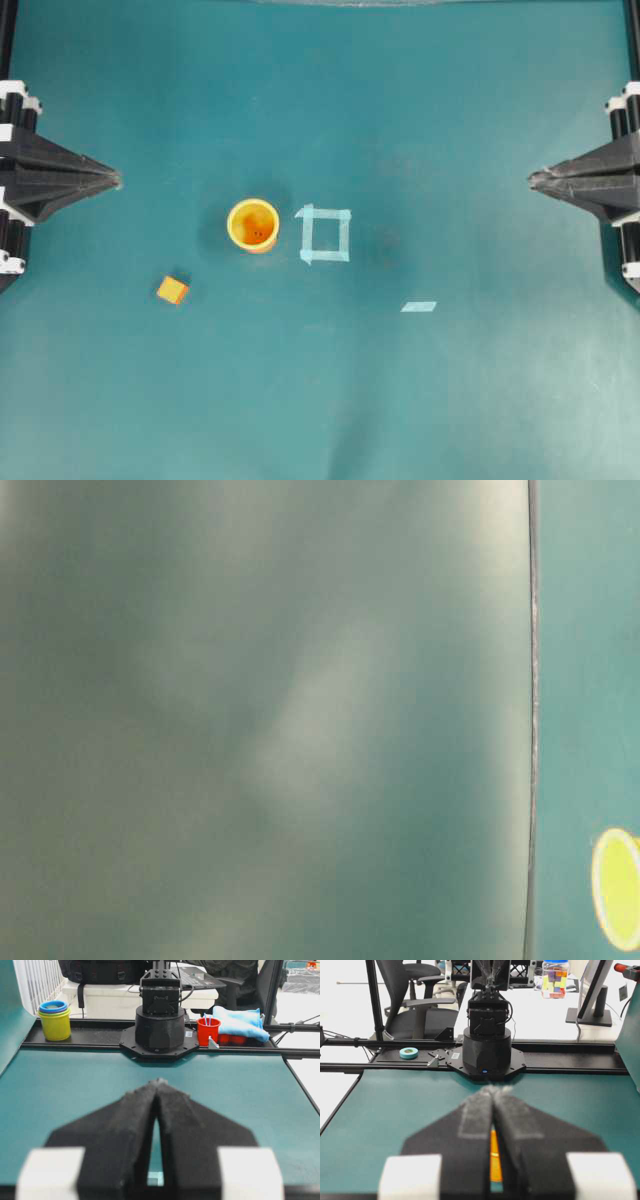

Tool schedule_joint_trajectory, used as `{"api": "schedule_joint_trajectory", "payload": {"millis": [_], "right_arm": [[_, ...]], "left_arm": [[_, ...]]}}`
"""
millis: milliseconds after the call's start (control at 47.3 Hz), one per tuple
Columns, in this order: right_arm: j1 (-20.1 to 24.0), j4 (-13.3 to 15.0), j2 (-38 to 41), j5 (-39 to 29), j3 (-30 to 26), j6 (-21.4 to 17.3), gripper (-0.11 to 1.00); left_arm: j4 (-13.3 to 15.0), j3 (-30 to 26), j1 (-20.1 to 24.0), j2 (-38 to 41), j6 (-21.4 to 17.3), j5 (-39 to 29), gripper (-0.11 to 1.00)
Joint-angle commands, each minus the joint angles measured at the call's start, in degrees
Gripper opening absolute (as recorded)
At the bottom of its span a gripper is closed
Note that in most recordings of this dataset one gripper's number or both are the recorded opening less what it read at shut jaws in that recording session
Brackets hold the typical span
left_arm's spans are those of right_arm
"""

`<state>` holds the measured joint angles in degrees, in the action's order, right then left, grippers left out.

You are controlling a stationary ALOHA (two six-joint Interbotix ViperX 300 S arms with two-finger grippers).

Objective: Lift the orange block with right arm.

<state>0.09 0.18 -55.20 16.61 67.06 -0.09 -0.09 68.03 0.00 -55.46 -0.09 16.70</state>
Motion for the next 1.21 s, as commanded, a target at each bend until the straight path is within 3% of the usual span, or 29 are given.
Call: {"api": "schedule_joint_trajectory", "payload": {"millis": [0,169,444,571,719,846,1036,1184], "right_arm": [[0.4,-0.3,0.4,0.4,-1.1,-0.3,0.0],[0.4,-0.3,3.0,-4.3,-4.9,-0.4,0.0],[0.4,-0.2,12.1,-11.2,-12.7,-0.4,0.02],[0.4,-0.2,16.3,-11.5,-15.6,-0.4,0.15],[0.4,-0.2,20.9,-11.6,-19.6,-0.4,0.42],[0.4,-0.1,25.0,-13.0,-23.4,-0.2,0.55],[0.3,0.8,30.9,-18.5,-29.3,0.5,0.59],[0.4,3.1,35.7,-22.6,-34.1,0.9,0.59]], "left_arm": [[-0.4,-2.0,0.0,0.6,-0.4,-2.7,-0.01],[-0.4,-2.8,0.1,0.6,0.6,-7.4,0.0],[-0.4,-3.1,0.0,0.6,0.6,-7.6,0.0],[-0.4,-3.0,0.1,0.6,0.6,-7.6,0.0],[-0.4,-3.1,0.1,0.6,0.6,-7.6,0.0],[-0.4,-3.1,0.1,0.6,0.6,-7.5,0.0],[-0.4,-3.2,0.1,0.6,0.6,-7.5,0.0],[-0.4,-3.3,0.1,0.6,0.6,-7.5,0.0]]}}
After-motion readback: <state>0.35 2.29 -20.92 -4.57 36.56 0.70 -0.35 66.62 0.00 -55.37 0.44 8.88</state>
